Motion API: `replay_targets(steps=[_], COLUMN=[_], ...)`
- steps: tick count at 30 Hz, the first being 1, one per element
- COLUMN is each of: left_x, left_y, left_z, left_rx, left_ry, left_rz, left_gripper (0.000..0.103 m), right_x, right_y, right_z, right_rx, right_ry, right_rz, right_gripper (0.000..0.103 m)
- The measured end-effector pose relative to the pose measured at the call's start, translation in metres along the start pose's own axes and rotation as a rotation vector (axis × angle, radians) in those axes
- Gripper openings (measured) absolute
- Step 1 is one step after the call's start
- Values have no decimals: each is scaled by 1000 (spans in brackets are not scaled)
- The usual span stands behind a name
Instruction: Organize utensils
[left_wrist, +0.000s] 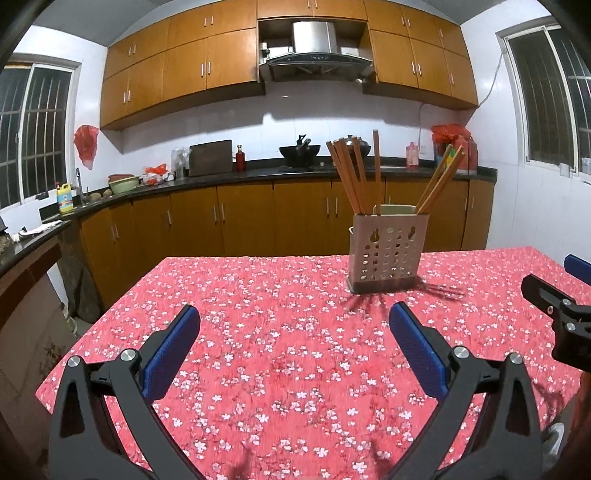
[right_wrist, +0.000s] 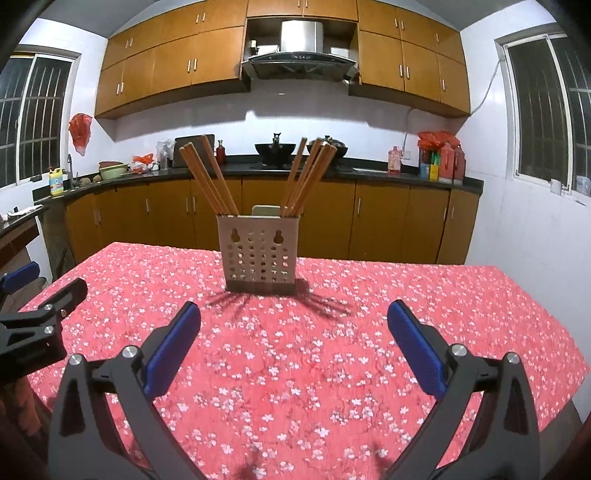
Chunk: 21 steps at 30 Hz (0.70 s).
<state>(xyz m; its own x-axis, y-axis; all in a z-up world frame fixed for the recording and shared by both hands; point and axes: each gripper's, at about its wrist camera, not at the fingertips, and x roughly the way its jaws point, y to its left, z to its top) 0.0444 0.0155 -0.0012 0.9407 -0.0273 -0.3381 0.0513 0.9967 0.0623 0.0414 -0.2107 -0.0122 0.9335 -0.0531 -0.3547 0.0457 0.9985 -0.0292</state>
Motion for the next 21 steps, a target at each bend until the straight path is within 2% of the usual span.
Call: replay_targets(steps=[21], left_x=[-1], left_y=[-4], left_z=[-8], left_rx=[-14], left_ry=[14], left_rz=[-4], left_gripper=[101], right_x=[3], right_y=[-14], right_z=[-7], right_rx=[51], right_ry=[14], right_rz=[-20], right_gripper=[99])
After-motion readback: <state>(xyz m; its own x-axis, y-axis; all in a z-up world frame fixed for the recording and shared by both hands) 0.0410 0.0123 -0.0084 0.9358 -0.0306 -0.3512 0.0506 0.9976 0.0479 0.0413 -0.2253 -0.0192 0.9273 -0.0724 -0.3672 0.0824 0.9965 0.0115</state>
